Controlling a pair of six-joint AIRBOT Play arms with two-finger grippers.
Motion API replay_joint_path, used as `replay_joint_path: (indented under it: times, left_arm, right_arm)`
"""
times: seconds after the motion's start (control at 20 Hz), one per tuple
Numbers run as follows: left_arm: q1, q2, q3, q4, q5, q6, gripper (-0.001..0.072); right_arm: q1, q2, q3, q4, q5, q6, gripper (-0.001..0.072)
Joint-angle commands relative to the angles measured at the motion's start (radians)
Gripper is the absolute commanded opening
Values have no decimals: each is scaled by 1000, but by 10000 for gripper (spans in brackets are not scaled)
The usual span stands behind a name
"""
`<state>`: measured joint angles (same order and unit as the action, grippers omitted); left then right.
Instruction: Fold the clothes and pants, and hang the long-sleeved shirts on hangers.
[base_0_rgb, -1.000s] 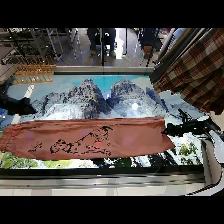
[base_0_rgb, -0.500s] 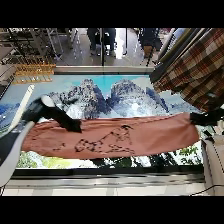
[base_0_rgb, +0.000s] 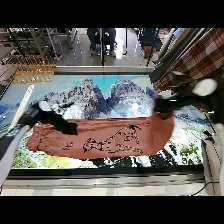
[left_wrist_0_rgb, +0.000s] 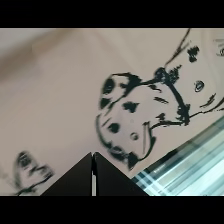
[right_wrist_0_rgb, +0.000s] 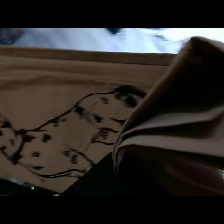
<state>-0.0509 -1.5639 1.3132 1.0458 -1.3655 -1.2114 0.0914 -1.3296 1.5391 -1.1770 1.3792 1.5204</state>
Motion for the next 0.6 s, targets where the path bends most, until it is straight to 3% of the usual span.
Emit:
replay_joint_path:
  times: [0.0, 0.2, 0.25, 0.3, 0.35, 0.4, 0.45, 0.55]
  left_arm:
    - [155, 117, -3, 0, -43, 1, 10]
    - [263, 188, -3, 0, -45, 0, 12]
    - [270, 188, -3, 0, -45, 0, 12]
    - [271, 183, -3, 0, -44, 0, 24]
    - [271, 176, -3, 0, -44, 0, 109]
    - [271, 170, -3, 1, -44, 0, 244]
    - [271, 164, -3, 0, -44, 0, 293]
    - [271, 154, -3, 0, -45, -2, 293]
  right_arm:
    - [419, -69, -5, -61, -196, 187, 16]
    - [740, -309, -4, -58, -433, 224, 46]
    - [770, -357, 5, -58, -454, 223, 239]
    - [776, -387, 21, -59, -445, 211, 482]
    - [760, -388, 35, -63, -416, 179, 567]
    - [720, -369, 56, -88, -354, 144, 565]
    - [656, -335, 66, -138, -293, 142, 565]
    - [477, -262, 62, -200, -181, 131, 567]
